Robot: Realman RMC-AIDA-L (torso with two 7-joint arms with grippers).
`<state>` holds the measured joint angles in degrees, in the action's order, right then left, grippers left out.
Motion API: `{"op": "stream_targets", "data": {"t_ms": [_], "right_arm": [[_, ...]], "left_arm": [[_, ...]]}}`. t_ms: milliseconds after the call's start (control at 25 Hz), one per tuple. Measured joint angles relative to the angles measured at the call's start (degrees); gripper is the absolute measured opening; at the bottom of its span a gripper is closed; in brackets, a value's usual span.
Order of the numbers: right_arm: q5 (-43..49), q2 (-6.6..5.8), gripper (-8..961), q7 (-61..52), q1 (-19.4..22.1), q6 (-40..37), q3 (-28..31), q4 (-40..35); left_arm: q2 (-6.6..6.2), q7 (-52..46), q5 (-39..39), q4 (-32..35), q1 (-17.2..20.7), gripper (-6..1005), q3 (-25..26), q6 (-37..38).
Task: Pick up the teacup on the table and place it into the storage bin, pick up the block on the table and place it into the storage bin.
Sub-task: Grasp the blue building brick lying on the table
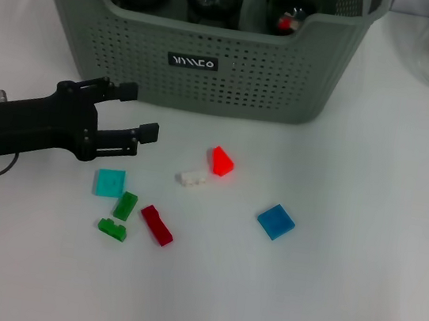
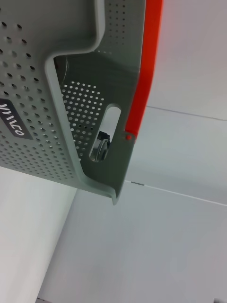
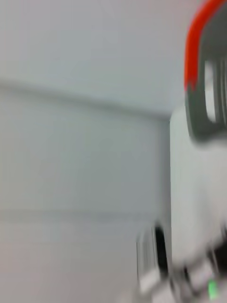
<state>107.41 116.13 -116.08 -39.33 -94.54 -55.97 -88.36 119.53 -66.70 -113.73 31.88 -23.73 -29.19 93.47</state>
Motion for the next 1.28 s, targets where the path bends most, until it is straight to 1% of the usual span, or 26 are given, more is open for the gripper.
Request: {"op": "stream_targets", "data": {"t_ms": [80,120,280,400,520,640,760,960,1080,1280], "right_arm": [[-2.4,-0.38,727,0.1,1.2,-5.6,2.5,0.0],[-2.1,-0.42,736,0.2,1.7,-8.2,3.4,0.2],[3.0,-0.30,773,0.2,3.1,-14.5,3.5,0.7],[9.6,0.33,800,0.5,3.1,-17.5,1.5,2.6],[16.3,1.26,866,0.3,1.8,-17.8,-1.6,6.6],[23.1,3.02,931,0.8,-0.7,-17.4,-4.1,11.6],[29.1,4.01,922,1.3,-3.1,-16.0,-9.0,15.6],[32.5,4.02,915,1.9,-6.6,-9.5,-21.0,22.2],[33.8,4.20,913,2.4,-8.6,-5.4,-27.3,25.3],[33.9,4.34,902,2.6,-9.8,1.1,-36.6,26.9]], "left_arm": [[0.00,0.0,0.0,0.0,0.0,827,0.0,0.0],[0.00,0.0,0.0,0.0,-0.1,827,0.0,0.1],[0.00,0.0,0.0,0.0,-0.2,827,0.0,0.0],[0.00,0.0,0.0,0.0,-0.2,827,0.0,-0.1],[0.00,0.0,0.0,-0.1,-0.2,827,0.0,-0.2],[0.00,0.1,0.0,-0.1,-0.2,827,0.0,-0.2],[0.00,0.1,0.0,-0.1,-0.3,827,0.0,-0.2],[0.02,0.1,0.0,-0.2,-0.3,828,0.0,-0.5],[0.20,0.1,0.0,-0.2,-0.3,828,0.0,-0.7],[0.48,0.1,0.0,-0.4,-0.2,828,0.0,-1.4]]}}
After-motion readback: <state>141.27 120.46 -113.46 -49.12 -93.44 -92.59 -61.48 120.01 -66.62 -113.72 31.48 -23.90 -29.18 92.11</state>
